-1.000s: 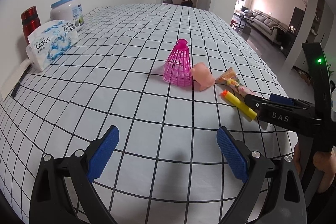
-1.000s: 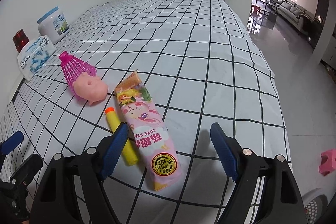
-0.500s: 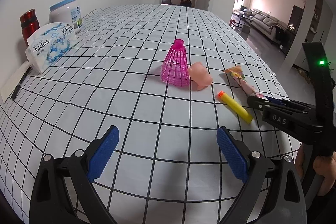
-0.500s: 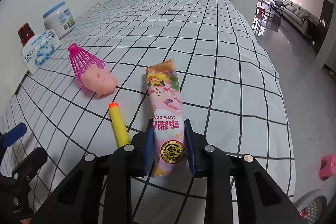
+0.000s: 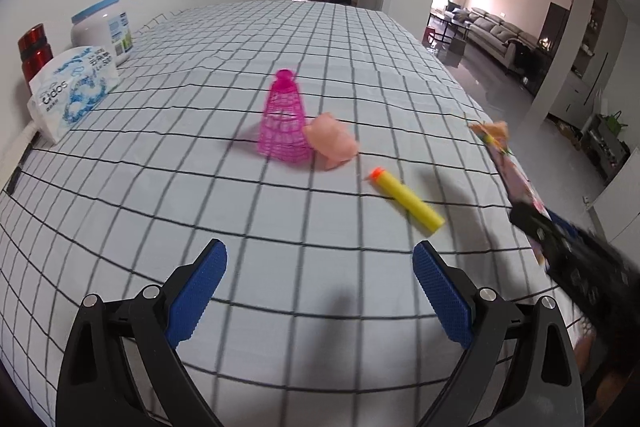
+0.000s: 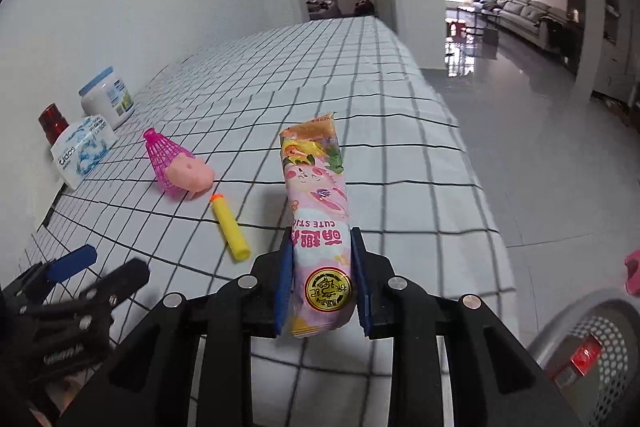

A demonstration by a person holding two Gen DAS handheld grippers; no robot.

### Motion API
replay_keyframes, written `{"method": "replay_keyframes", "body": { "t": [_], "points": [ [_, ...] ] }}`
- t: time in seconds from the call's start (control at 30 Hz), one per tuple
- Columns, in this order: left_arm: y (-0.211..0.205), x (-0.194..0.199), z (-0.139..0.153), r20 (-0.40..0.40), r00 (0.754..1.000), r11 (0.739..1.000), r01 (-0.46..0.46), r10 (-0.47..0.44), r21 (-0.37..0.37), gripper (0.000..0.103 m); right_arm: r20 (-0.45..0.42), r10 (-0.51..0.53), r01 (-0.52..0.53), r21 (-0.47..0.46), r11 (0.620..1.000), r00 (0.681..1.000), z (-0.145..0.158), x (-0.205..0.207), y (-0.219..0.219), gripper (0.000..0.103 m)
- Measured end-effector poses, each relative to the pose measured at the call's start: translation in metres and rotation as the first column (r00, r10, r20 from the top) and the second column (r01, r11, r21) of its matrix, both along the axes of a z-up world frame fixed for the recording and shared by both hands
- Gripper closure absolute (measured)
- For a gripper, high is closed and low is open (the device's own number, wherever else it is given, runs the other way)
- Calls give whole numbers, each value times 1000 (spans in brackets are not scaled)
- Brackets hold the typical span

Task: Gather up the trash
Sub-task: 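Grasp the yellow foam dart with the left tool while the right tool holds the snack, then carry the dart and snack with both tools over the grey basket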

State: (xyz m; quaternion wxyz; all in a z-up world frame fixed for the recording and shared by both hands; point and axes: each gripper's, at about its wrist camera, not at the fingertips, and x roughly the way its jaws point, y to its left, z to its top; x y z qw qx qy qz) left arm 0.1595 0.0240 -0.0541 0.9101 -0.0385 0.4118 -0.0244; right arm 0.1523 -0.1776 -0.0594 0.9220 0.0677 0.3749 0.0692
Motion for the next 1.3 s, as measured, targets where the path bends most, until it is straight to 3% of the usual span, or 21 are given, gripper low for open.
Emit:
{"method": "replay_keyframes", "body": {
  "t": [0.23,0.6,0.67,0.8,0.87,0.93,0.97,1.03,1.3],
  "points": [
    [-31,20,-4,-29,999,1000,18,-17,18,11,14,-84,84,19,996,996,-3,-34,-31,77],
    [-61,55,-22,-84,996,998,-21,26,65,11,1,-128,128,81,989,992,-9,-67,-59,77],
    [-68,60,-25,-91,996,996,-15,23,91,15,-8,-132,132,100,986,991,-12,-71,-64,77],
    [-74,64,-26,-101,995,995,2,9,103,33,-18,-137,138,123,983,990,-15,-77,-70,77],
    [-75,62,-25,-89,996,995,4,5,99,49,-19,-143,145,126,981,989,-15,-77,-72,77],
    [-74,58,-24,-78,997,996,9,-2,90,77,-19,-150,151,135,979,988,-15,-79,-75,77],
    [-74,57,-23,-75,997,996,13,-7,86,82,-19,-153,154,137,979,988,-15,-79,-76,77],
    [-73,52,-23,-75,997,998,37,-32,59,89,-20,-154,155,138,978,988,-14,-78,-77,77],
    [-70,11,-11,-30,994,993,109,-108,47,90,-26,-158,160,142,977,987,-12,-87,-77,77]
  ]
}}
